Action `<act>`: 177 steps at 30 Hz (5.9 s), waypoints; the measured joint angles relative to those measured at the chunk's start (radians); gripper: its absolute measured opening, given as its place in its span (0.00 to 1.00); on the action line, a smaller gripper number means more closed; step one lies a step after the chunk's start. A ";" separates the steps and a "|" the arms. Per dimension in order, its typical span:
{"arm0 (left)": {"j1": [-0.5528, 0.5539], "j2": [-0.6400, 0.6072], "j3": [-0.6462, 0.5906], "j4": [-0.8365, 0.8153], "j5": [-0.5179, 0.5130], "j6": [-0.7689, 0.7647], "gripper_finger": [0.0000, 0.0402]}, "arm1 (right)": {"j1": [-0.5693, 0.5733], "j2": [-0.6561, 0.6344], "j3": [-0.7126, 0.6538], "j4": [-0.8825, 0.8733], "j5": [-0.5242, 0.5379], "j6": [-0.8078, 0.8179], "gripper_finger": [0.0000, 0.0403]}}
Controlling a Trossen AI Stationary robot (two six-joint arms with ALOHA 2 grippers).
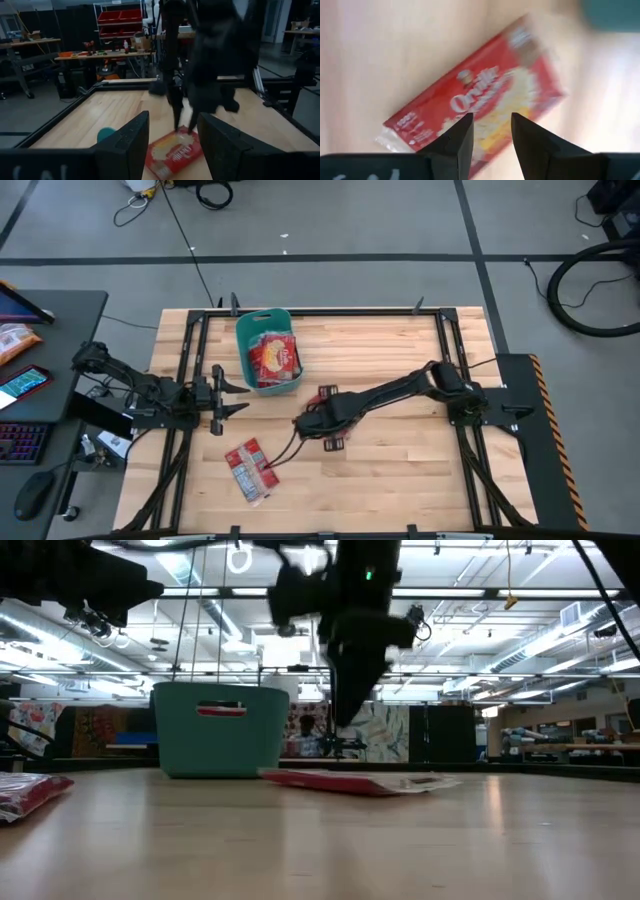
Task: Sort popcorn bags into baskets
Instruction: Put the red popcorn bag into the green bin
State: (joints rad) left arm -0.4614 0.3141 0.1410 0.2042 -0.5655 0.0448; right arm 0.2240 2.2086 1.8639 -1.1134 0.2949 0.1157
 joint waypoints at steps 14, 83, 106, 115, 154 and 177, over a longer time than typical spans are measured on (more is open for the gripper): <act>0.000 0.000 0.000 0.000 0.000 -0.005 0.43 | 0.082 -0.144 0.002 0.080 0.290 0.025 0.34; 0.000 0.000 0.000 0.000 0.000 -0.007 0.43 | 0.043 -0.168 -0.373 0.338 0.112 0.154 0.34; 0.000 0.000 0.000 0.000 0.000 -0.007 0.43 | 0.044 -0.168 -0.373 0.341 0.115 0.154 0.34; 0.000 0.000 0.000 0.000 0.000 -0.007 0.43 | 0.044 -0.168 -0.373 0.342 0.112 0.153 0.34; 0.000 0.000 0.000 0.001 -0.018 -0.005 0.43 | 0.056 -0.149 -0.457 0.739 0.265 0.200 0.64; 0.000 0.026 -0.001 0.009 -0.030 0.000 0.43 | 0.063 -0.099 -0.458 0.723 0.314 0.206 0.63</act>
State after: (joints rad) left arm -0.4610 0.3405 0.1402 0.2130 -0.5953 0.0452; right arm 0.2870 2.1098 1.4063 -0.3908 0.6092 0.3222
